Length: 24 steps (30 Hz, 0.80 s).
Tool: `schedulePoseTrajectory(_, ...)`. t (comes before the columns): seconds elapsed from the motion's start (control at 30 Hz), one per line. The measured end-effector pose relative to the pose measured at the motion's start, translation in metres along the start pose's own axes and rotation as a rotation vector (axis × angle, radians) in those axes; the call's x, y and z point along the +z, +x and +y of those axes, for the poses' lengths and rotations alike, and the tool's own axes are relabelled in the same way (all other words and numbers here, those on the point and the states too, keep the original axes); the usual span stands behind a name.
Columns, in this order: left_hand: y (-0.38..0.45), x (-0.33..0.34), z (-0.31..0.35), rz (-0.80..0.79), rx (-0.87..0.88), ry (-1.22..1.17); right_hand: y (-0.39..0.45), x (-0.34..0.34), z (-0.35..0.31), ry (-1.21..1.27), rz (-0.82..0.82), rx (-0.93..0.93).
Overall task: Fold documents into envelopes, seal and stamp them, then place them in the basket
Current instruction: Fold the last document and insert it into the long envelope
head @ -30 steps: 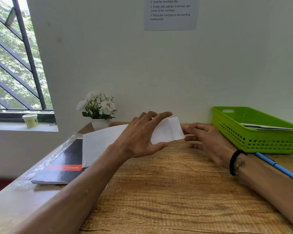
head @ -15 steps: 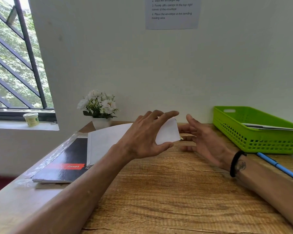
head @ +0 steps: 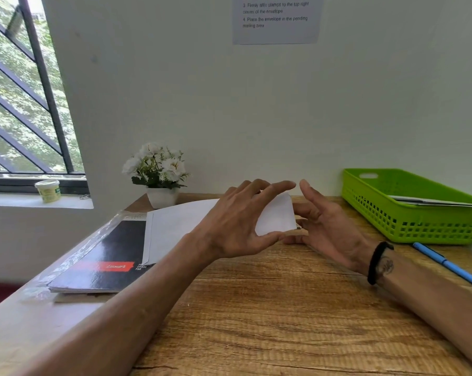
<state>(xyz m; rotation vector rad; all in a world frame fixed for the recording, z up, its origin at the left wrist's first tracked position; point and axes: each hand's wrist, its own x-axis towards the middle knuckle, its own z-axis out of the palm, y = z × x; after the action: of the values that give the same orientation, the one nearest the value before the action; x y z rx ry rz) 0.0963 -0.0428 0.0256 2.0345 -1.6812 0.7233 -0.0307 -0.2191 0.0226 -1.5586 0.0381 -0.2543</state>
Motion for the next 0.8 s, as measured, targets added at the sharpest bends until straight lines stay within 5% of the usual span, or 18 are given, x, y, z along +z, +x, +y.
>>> schedulePoseTrajectory(0.8,-0.0005,0.003,0.004,-0.005,0.022,0.013,-0.0019,0.0035,0.0007,0.019,-0.033,-0.022)
